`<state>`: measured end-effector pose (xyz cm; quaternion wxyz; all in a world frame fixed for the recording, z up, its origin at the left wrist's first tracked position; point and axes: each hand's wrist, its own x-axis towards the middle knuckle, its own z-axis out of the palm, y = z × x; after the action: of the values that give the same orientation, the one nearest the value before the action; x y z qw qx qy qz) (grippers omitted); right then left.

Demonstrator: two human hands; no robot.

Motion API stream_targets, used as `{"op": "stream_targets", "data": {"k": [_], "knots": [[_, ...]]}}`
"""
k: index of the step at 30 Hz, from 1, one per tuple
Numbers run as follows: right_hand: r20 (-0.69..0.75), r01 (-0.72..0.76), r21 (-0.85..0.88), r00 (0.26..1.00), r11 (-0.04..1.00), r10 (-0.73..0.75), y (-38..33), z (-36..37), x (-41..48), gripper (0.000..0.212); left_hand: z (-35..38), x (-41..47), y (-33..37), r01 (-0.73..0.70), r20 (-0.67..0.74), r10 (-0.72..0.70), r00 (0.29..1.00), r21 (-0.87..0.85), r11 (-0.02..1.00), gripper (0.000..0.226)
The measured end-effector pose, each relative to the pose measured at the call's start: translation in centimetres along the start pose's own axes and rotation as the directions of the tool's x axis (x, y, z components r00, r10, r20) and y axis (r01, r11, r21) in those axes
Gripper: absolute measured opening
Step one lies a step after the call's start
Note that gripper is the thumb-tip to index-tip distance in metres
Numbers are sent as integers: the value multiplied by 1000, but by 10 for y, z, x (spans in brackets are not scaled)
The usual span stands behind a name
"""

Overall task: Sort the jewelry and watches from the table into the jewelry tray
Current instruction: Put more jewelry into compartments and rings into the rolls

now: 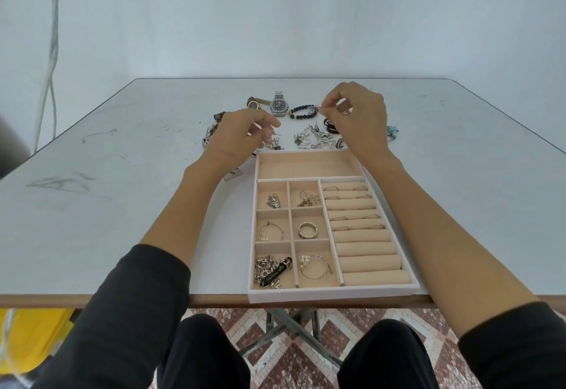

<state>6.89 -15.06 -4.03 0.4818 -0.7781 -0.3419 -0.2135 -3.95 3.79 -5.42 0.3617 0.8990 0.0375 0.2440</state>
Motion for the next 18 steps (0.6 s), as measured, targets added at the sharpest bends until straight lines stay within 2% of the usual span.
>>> {"op": "stream_targets", "data": {"k": [3, 8, 13, 18], "knots": [[-19, -34, 49, 999, 998, 35, -3, -1, 0, 6, 2, -1, 5, 9, 5, -9, 1000, -21, 1000, 22], [99, -238, 293, 971, 926, 218, -9, -5, 3, 12, 4, -1, 7, 2, 1, -2, 1000, -41, 999, 19], [282, -472, 485, 881, 736, 379, -15, -9, 3, 16, 5, -3, 5, -37, 41, 36, 999, 26, 999, 17], [394, -582, 587, 813, 564, 429, -15, -12, 4, 29, 5, -3, 3, -35, 43, 34, 998, 31, 999, 20]]}}
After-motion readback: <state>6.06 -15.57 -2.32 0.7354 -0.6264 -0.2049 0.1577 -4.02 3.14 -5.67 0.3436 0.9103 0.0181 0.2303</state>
